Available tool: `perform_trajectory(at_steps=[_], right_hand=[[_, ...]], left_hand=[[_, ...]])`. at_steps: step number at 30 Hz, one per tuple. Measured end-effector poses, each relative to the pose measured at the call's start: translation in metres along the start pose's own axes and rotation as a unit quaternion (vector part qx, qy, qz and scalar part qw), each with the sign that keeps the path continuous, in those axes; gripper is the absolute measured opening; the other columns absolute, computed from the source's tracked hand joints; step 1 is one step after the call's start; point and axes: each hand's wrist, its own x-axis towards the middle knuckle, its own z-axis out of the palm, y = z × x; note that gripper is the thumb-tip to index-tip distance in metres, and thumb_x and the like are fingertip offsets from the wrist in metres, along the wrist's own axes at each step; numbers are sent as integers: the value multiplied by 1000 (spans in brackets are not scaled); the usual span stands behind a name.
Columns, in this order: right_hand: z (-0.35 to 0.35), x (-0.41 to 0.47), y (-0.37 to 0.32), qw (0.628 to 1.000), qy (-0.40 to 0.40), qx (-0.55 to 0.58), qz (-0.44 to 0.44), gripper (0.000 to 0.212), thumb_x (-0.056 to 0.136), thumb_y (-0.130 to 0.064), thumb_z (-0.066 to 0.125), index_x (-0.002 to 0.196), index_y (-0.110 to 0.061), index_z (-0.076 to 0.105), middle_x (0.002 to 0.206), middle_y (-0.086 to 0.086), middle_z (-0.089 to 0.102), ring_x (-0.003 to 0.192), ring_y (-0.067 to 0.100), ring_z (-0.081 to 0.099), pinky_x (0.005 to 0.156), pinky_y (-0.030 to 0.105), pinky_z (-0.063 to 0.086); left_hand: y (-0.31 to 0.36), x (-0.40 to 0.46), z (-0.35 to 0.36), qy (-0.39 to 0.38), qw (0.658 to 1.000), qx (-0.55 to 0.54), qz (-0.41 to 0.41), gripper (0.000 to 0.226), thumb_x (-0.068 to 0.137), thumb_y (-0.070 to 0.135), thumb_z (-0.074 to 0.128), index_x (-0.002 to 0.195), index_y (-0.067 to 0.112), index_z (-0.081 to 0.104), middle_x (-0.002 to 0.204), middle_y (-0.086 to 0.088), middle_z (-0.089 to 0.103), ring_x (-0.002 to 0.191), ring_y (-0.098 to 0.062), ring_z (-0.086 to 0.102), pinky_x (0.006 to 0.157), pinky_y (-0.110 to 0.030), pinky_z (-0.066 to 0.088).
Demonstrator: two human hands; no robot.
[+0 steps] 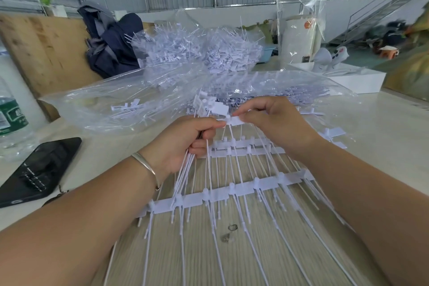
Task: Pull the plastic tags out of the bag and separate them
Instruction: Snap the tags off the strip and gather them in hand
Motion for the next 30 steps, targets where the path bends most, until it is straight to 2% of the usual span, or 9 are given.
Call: perform_trajectory(at_steps=[1,5,9,11,15,17,19,25,30], right_hand=[[1,0,-1,1000,-5,-4,1,17,86,-12,63,80,-22,76,82,17,68,65,31,53,60,33,44],[3,-2,-8,1000,-10,1,16,27,82,-9,58,65,-23,73,73,32,56,53,18,38,57,20,35],[-3,-2,-7,997,-52,9,53,21,81,-7,58,66,-9,74,47,-3,47,42,1,39,47,9,34],[-4,-1,-5,995,-63,10,76,18,80,-3,59,67,-4,72,39,-9,42,37,1,38,41,7,29],[0,-1,-2,994,-57,-30,84,25,78,-4,62,54,-10,69,52,17,40,49,19,34,46,17,32],[2,-1,-1,994,-48,-43,85,18,76,-3,61,61,0,71,68,37,51,62,24,41,60,26,38],[4,-1,-1,994,-42,-56,87,15,74,-2,61,68,9,69,76,42,53,67,24,44,66,33,39],[8,2,2,991,-35,-100,85,14,71,-5,63,65,5,69,54,13,50,54,17,44,58,27,37],[11,-5,-7,979,-31,-198,29,23,71,-8,62,48,-11,64,38,-8,49,40,5,43,46,22,34]], left_hand=[[0,0,0,-3,1000,7,2,40,87,15,63,50,23,53,43,9,31,33,-6,18,34,-17,15],[3,0,1,-29,998,54,9,34,84,10,63,56,25,51,42,8,27,34,-8,16,34,-15,15],[6,-6,0,-50,986,162,8,40,81,9,67,46,29,62,43,8,27,38,-8,17,38,-16,14],[5,-6,3,-28,983,184,-2,41,78,8,70,43,26,58,42,8,29,37,-9,19,38,-15,15],[0,0,14,77,964,254,15,19,65,15,76,67,18,57,50,5,42,37,-9,33,38,-13,24],[-2,2,15,94,958,269,25,18,64,17,77,73,12,62,54,4,47,40,-8,39,41,-14,29],[-2,3,15,102,954,280,36,20,65,16,77,77,3,68,58,4,53,47,-9,46,47,-16,35],[-3,6,19,110,936,328,69,30,66,14,76,90,-4,70,73,-7,57,65,-17,52,62,-27,39],[-5,6,15,153,906,386,85,25,71,13,71,57,10,50,51,3,46,38,-8,42,35,-16,29]])
